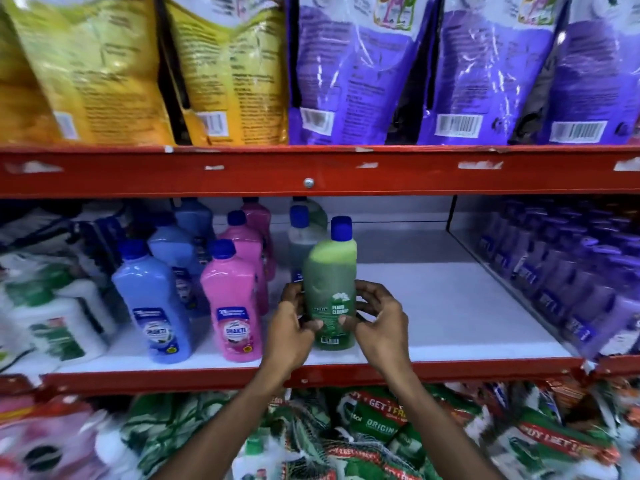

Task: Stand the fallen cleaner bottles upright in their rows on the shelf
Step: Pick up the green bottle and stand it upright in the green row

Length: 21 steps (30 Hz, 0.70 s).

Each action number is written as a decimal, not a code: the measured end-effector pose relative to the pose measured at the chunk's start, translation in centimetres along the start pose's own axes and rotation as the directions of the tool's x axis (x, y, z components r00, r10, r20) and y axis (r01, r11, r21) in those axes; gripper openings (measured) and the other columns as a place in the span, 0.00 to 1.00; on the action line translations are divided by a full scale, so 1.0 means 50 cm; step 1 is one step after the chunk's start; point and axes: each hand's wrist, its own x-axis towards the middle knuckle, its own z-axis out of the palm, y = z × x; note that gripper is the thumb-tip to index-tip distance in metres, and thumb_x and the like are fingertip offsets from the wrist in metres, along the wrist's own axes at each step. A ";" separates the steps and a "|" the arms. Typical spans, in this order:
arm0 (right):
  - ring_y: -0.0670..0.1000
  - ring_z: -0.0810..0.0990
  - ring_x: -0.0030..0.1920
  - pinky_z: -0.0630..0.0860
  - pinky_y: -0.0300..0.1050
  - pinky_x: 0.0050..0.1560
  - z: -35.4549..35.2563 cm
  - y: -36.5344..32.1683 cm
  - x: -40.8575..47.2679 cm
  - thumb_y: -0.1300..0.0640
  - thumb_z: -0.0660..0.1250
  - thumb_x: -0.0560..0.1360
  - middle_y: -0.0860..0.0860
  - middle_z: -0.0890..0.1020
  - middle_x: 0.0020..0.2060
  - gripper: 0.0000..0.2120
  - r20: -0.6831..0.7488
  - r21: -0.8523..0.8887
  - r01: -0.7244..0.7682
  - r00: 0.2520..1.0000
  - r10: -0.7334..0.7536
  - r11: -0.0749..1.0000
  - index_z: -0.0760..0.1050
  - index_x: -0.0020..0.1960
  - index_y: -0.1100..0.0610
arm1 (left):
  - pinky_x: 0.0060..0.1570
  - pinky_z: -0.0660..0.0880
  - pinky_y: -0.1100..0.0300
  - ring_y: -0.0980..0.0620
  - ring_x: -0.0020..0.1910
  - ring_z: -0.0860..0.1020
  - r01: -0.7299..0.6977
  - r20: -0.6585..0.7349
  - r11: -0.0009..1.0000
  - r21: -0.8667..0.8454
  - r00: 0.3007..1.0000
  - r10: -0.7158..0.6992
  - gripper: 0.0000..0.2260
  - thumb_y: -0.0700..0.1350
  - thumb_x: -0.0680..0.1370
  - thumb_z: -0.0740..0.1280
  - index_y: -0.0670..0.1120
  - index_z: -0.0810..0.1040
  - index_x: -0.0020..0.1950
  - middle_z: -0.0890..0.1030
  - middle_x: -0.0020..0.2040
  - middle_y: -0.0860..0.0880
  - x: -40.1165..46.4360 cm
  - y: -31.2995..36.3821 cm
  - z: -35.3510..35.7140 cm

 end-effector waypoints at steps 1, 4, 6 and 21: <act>0.46 0.85 0.51 0.83 0.38 0.46 0.012 0.003 -0.001 0.71 0.76 0.63 0.47 0.85 0.51 0.26 -0.004 -0.005 0.006 1.000 -0.006 1.000 0.78 0.57 0.54 | 0.59 0.80 0.45 0.48 0.57 0.82 -0.011 -0.023 0.999 0.033 1.000 0.012 0.25 0.28 0.71 0.69 0.45 0.69 0.64 0.84 0.58 0.46 -0.001 -0.005 -0.007; 0.48 0.85 0.52 0.80 0.28 0.43 0.042 0.011 -0.007 0.71 0.75 0.64 0.48 0.85 0.52 0.26 -0.027 -0.037 0.009 1.000 -0.010 0.999 0.77 0.59 0.55 | 0.56 0.81 0.44 0.46 0.57 0.83 -0.031 -0.052 0.996 0.087 0.998 0.036 0.25 0.31 0.71 0.70 0.44 0.68 0.65 0.85 0.57 0.44 -0.004 -0.017 -0.020; 0.47 0.84 0.52 0.78 0.25 0.41 0.051 0.011 -0.013 0.70 0.74 0.66 0.47 0.85 0.52 0.26 -0.056 -0.056 0.016 0.998 -0.019 0.998 0.77 0.60 0.53 | 0.55 0.81 0.44 0.44 0.57 0.83 -0.041 -0.036 0.991 0.129 0.998 0.046 0.25 0.34 0.72 0.70 0.46 0.67 0.66 0.85 0.58 0.44 -0.002 -0.018 -0.024; 0.39 0.77 0.61 0.78 0.33 0.54 0.035 0.039 -0.018 0.59 0.77 0.64 0.37 0.76 0.61 0.40 0.435 -0.032 0.026 0.900 -0.009 0.999 0.63 0.71 0.47 | 0.42 0.78 0.59 0.50 0.44 0.80 -0.060 0.065 0.959 0.275 0.997 0.043 0.12 0.32 0.78 0.57 0.50 0.70 0.48 0.79 0.43 0.51 -0.029 -0.027 -0.048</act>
